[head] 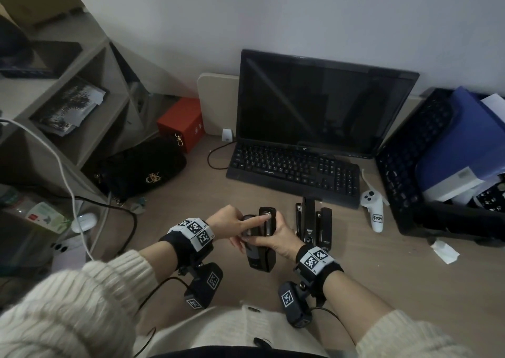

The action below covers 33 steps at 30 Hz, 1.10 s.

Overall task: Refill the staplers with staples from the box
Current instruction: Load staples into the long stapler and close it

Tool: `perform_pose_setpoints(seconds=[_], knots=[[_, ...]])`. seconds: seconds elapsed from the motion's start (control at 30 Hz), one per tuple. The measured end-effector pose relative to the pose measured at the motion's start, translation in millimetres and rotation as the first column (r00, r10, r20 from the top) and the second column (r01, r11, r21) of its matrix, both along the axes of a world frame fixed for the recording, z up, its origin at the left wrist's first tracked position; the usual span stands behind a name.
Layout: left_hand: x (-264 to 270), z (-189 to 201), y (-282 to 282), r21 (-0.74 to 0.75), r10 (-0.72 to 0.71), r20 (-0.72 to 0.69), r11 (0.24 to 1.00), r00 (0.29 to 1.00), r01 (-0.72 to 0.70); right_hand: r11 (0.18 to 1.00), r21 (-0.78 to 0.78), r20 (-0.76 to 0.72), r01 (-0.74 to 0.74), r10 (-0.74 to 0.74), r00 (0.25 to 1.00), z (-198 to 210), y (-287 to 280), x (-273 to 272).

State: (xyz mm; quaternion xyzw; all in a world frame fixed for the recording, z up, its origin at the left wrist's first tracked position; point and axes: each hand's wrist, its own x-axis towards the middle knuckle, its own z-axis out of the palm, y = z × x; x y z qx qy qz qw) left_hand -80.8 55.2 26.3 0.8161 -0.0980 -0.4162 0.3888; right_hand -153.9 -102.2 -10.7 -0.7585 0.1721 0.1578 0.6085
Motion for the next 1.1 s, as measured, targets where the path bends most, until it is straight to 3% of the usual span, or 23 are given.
perform_pose_setpoints(seconds=[0.33, 0.6, 0.77, 1.1], knots=[[3, 0, 17, 0.080, -0.084, -0.084, 0.993, 0.993, 0.091, 0.989, 0.066, -0.015, 0.129, -0.128, 0.992, -4, -2, 3], [-1, 3, 9, -0.044, -0.099, -0.018, 0.994, 0.995, 0.098, 0.984, 0.112, 0.005, 0.140, -0.142, 0.990, -1, 3, 10], [2, 0, 5, -0.220, 0.063, 0.069, 0.974, 0.996, -0.046, 0.976, 0.170, 0.011, 0.136, -0.140, 0.990, 1, 11, 11], [6, 2, 6, -0.229, 0.096, 0.120, 0.971, 0.988, -0.066, 0.963, 0.247, 0.025, 0.111, -0.121, 0.992, 6, 11, 10]])
